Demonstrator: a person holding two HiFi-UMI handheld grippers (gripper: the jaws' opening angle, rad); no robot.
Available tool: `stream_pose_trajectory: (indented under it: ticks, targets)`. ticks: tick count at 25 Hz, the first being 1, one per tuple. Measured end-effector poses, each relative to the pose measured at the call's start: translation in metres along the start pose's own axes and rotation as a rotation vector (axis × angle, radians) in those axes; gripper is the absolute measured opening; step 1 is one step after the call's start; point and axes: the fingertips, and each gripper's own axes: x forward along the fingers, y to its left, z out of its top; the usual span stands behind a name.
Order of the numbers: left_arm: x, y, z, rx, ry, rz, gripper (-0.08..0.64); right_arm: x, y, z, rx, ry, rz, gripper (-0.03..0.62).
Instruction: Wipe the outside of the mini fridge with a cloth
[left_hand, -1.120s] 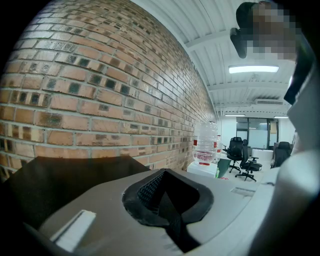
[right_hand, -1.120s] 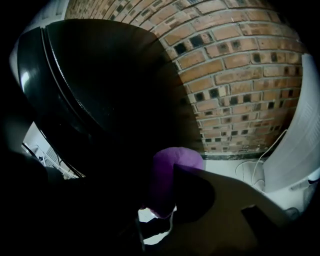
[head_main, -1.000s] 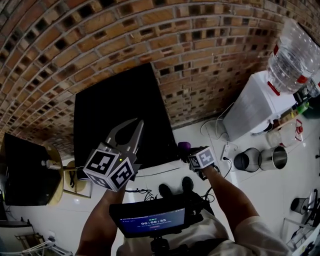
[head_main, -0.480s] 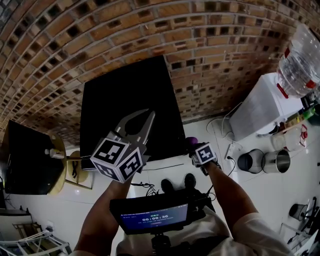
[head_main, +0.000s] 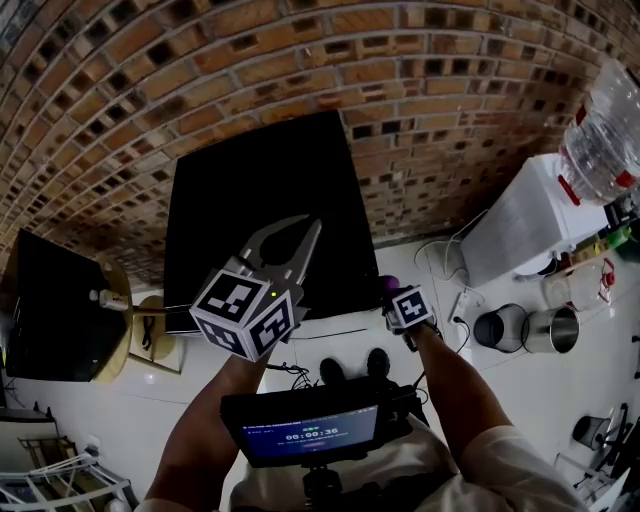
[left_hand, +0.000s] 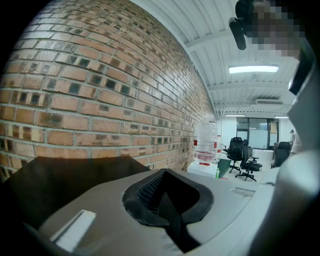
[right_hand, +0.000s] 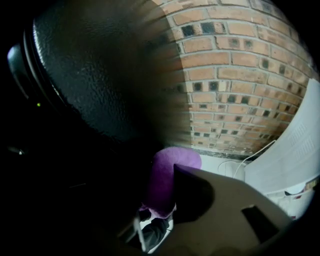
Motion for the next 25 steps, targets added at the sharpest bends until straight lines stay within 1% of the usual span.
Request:
stream_pose_trajectory:
  ticks: [3,6,10,12,15,17,19,21,24,25]
  targets:
    - [0.001,-0.001,-0.001,-0.001,-0.003,0.0,0.008,-0.006,-0.003,-0.004,-0.01,0.0,-0.005,0.11]
    - [0.0,-0.003,-0.001,0.0,-0.01,-0.003,0.008,-0.02,-0.012,-0.004,-0.02,-0.021,-0.048,0.11]
    - [0.0,-0.002,-0.002,0.004,-0.006,-0.013,0.008,-0.049,-0.022,0.011,-0.034,-0.103,-0.084,0.11]
    - [0.001,-0.003,-0.002,0.005,-0.001,-0.019,0.008,-0.071,-0.023,0.022,-0.024,-0.146,-0.086,0.11]
    - [0.0,-0.004,-0.004,0.006,0.009,-0.03,0.008,-0.117,-0.016,0.05,-0.007,-0.229,-0.076,0.11]
    - [-0.002,-0.006,-0.005,0.003,0.014,-0.042,0.009,-0.155,-0.008,0.073,-0.016,-0.294,-0.062,0.11]
    - [-0.006,-0.006,-0.005,-0.006,0.013,-0.046,0.019,-0.198,0.006,0.101,-0.052,-0.37,-0.04,0.111]
    - [-0.011,-0.004,-0.006,-0.025,0.004,-0.035,0.053,-0.244,0.025,0.132,-0.121,-0.451,-0.019,0.112]
    - [-0.024,0.001,-0.005,-0.068,-0.016,-0.002,0.145,-0.303,0.057,0.173,-0.236,-0.552,-0.006,0.112]
    - [-0.029,0.002,-0.004,-0.085,-0.024,0.009,0.162,-0.318,0.068,0.184,-0.272,-0.58,-0.001,0.112]
